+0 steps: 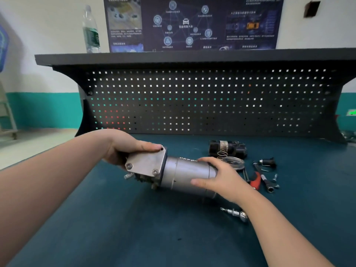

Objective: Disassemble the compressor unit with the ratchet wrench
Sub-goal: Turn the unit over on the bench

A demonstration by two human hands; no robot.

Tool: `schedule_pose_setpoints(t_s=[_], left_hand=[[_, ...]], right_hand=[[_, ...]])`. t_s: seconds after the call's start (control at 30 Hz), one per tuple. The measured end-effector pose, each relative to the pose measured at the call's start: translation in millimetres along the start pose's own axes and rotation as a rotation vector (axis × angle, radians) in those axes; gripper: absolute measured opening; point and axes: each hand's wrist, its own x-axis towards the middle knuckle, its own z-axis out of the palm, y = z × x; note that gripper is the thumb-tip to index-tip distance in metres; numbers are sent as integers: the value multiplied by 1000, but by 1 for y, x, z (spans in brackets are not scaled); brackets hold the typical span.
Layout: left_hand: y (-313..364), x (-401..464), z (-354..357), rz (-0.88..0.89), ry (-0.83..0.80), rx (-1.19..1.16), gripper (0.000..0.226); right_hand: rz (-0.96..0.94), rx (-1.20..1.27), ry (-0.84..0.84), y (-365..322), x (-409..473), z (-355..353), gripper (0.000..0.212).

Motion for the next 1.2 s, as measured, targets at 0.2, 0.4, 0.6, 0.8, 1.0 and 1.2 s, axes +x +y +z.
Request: schedule_pose_setpoints(t_s=[0.2, 0.4, 0.6, 0.8, 1.0, 1.2], left_hand=[[11, 32, -2, 70, 197, -35, 75], [50, 59, 27, 232, 726, 462, 54], [60, 73, 95, 18, 937, 441, 117], [34, 81, 118, 162, 997, 38, 127], [29, 82, 102, 233, 999, 25, 102], [21, 81, 75, 303, 998, 242, 72]], right_hand=[[35, -131, 35, -7, 0, -1, 85], [167, 32, 168, -13, -5, 17, 55], [304, 96, 241, -32, -14, 40, 42], [317, 107, 266, -49, -24, 67, 54], [327, 190, 200, -50, -23, 61, 57], [225, 235, 87, -48, -24, 66, 51]])
